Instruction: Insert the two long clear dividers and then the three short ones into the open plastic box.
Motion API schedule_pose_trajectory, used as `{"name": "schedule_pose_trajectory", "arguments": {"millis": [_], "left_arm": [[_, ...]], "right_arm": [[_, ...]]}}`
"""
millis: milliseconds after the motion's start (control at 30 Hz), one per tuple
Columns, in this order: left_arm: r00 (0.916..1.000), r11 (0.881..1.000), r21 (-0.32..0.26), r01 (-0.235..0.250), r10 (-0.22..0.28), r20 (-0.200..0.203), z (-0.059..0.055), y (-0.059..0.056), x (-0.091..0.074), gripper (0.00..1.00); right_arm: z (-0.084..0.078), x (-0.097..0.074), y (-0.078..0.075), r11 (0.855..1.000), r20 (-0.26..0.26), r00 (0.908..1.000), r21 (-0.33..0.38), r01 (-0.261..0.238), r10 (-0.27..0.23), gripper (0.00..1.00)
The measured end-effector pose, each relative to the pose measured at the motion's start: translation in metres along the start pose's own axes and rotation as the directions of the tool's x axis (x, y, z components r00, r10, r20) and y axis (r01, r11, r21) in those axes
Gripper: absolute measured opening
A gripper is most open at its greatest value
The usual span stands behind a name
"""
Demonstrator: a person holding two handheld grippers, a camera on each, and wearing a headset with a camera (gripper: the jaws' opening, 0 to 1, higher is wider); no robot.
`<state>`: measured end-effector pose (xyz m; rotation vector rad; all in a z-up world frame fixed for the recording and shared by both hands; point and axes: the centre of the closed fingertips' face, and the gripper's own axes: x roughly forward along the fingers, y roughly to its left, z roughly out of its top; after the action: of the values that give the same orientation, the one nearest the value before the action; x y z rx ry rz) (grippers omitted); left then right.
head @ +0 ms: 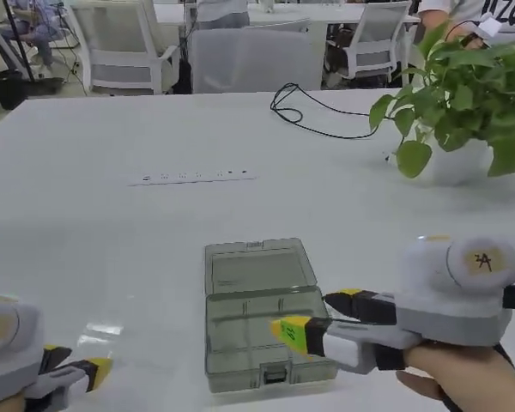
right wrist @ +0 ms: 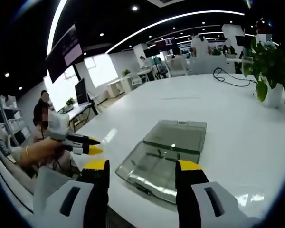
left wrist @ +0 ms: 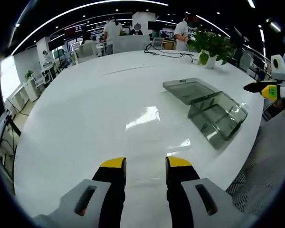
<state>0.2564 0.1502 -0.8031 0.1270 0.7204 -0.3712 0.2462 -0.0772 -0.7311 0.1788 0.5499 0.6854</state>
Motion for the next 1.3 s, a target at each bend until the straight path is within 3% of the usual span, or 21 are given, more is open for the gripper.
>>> {"name": "schedule_pose_trajectory", "arguments": {"millis": [100, 300, 567, 667, 933, 1200, 1300], "left_arm": [[0.998, 1.0, -0.009, 0.01, -0.009, 0.062, 0.01, -0.011, -0.006, 0.31], [0.9881, 0.997, -0.062, 0.053, -0.043, 0.147, 0.028, -0.033, -0.017, 0.31], [0.9597, 0.986, -0.083, 0.142, -0.116, 0.256, 0.054, -0.073, -0.033, 0.31], [0.9515, 0.984, -0.075, 0.162, -0.136, 0.276, 0.06, -0.085, -0.036, 0.31], [0.9218, 0.97, -0.05, 0.24, -0.211, 0.325, 0.073, -0.118, -0.039, 0.31], [0.903, 0.959, -0.015, 0.284, -0.262, 0.341, 0.079, -0.141, -0.041, 0.31], [0.8996, 0.955, -0.003, 0.296, -0.277, 0.337, 0.08, -0.148, -0.041, 0.31]], "right_arm": [[0.003, 0.006, 0.01, 0.999, 0.023, 0.9996, 0.027, -0.019, 0.019, 0.53], [0.009, 0.017, 0.029, 0.994, 0.079, 0.9952, 0.084, -0.064, 0.057, 0.47], [0.018, 0.025, 0.051, 0.979, 0.154, 0.9817, 0.152, -0.135, 0.112, 0.37], [0.023, 0.027, 0.06, 0.97, 0.192, 0.9725, 0.18, -0.167, 0.132, 0.35], [0.026, 0.03, 0.071, 0.955, 0.236, 0.9584, 0.209, -0.212, 0.161, 0.28], [0.027, 0.031, 0.071, 0.944, 0.267, 0.9515, 0.246, -0.221, 0.153, 0.2], [0.028, 0.03, 0.069, 0.938, 0.276, 0.9506, 0.27, -0.219, 0.143, 0.17]]}}
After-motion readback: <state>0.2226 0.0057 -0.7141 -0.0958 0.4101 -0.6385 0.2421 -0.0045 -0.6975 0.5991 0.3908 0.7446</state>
